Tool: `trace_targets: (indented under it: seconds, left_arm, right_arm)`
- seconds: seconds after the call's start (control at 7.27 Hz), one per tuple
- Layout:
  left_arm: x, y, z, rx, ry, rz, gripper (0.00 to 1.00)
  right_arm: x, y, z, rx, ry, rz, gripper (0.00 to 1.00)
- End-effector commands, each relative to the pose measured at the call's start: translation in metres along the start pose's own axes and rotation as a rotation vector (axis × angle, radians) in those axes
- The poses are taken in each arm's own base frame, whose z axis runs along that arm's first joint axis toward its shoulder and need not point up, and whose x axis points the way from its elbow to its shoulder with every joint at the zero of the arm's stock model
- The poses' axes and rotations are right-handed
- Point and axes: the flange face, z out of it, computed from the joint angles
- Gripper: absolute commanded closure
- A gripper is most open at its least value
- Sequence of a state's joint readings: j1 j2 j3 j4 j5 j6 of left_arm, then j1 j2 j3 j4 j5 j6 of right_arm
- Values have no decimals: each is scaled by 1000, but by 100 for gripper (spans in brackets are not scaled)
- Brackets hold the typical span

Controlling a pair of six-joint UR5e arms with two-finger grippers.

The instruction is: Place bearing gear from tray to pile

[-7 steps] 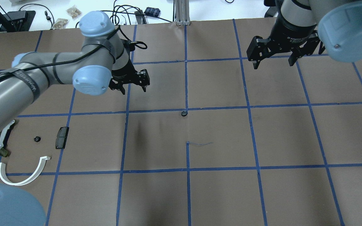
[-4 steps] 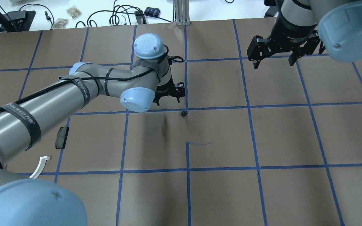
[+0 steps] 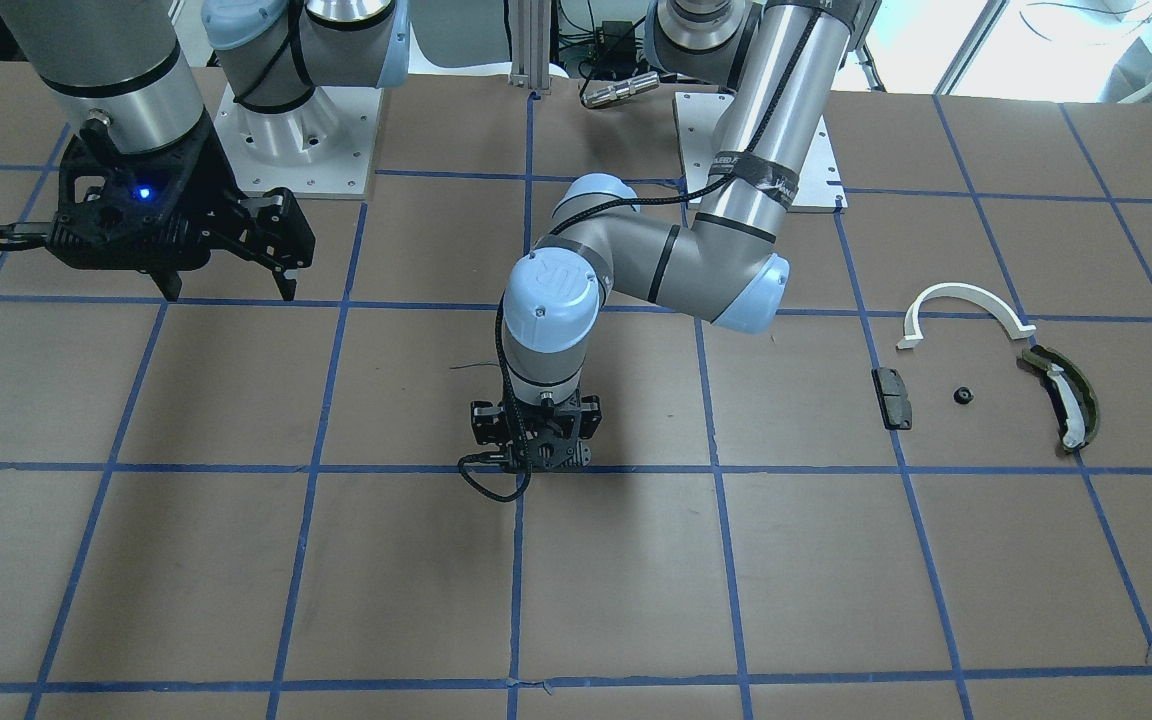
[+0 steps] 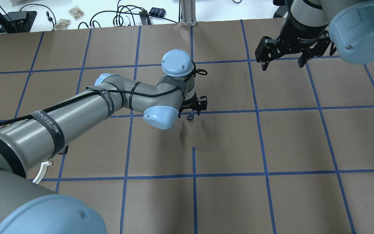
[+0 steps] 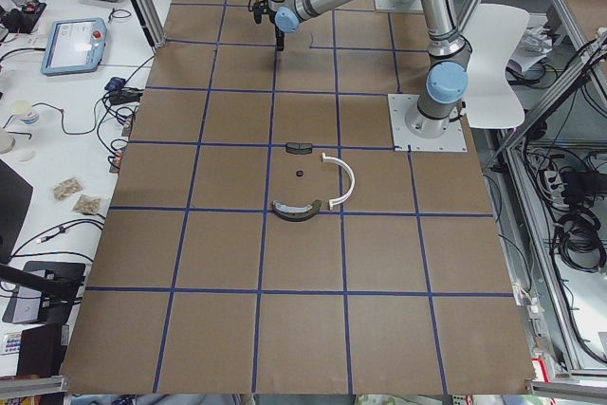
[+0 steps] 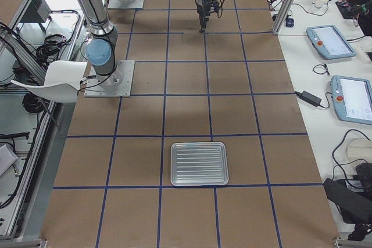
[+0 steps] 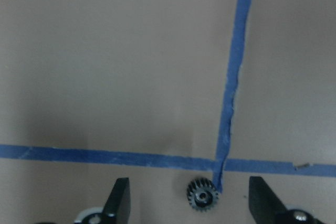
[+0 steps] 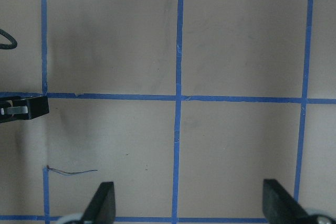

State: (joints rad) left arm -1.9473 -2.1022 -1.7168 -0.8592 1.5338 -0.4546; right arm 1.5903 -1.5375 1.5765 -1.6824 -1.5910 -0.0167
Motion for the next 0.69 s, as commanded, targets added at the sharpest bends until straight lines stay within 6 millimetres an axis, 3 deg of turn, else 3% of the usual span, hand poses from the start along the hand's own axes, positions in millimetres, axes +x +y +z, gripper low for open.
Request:
trace_targets:
  seconds: [0.0, 0.41, 0.55]
  left_arm:
    - [3, 3, 11, -20, -10, 5, 43]
    - [4, -1, 16, -21, -10, 13, 58]
    - [4, -2, 12, -15, -10, 22, 70]
  right_arm:
    - [0, -1, -6, 13, 4, -15, 0]
    - [-1, 0, -7, 13, 0, -5, 0]
    - [-4, 0, -8, 18, -20, 3, 0]
